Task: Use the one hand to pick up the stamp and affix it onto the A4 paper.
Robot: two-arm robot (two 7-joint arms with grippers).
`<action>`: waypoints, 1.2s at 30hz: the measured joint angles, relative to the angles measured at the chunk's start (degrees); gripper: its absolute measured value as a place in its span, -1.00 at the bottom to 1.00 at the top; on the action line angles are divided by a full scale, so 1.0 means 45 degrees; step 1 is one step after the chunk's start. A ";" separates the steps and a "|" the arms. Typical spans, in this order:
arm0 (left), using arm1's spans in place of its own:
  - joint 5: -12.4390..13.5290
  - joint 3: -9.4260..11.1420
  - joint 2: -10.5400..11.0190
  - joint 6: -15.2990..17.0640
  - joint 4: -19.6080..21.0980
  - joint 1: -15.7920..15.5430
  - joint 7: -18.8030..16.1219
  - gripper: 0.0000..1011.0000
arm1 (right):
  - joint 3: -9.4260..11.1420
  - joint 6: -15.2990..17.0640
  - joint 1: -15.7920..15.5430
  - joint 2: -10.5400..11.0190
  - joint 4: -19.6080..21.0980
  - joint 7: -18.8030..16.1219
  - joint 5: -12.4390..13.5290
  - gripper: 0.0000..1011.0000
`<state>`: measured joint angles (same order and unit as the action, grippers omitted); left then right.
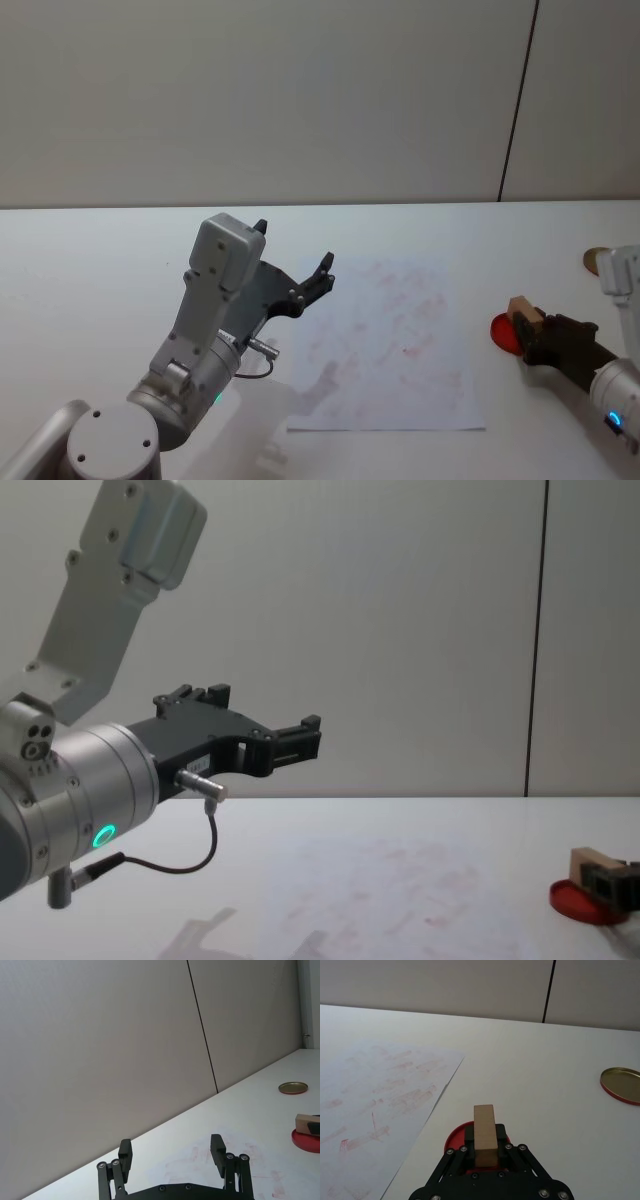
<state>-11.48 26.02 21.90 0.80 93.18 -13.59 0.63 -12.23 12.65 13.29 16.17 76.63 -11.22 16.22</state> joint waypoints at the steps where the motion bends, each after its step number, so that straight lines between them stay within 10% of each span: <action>1: 0.0000 0.0000 0.0000 0.0000 0.0000 0.0000 0.0000 0.96 | 0.0000 -0.0022 0.0000 -0.0002 -0.0004 0.0008 -0.0004 -0.57; 36: 0.0000 0.0000 0.0000 0.0000 0.0000 0.0000 -0.0001 0.96 | -0.0681 -0.0311 -0.0607 -0.0211 0.2062 -0.1526 -0.0261 -0.56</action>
<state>-11.48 26.02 21.89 0.79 93.18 -13.59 0.63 -15.30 11.25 10.56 15.22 85.90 -18.08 15.04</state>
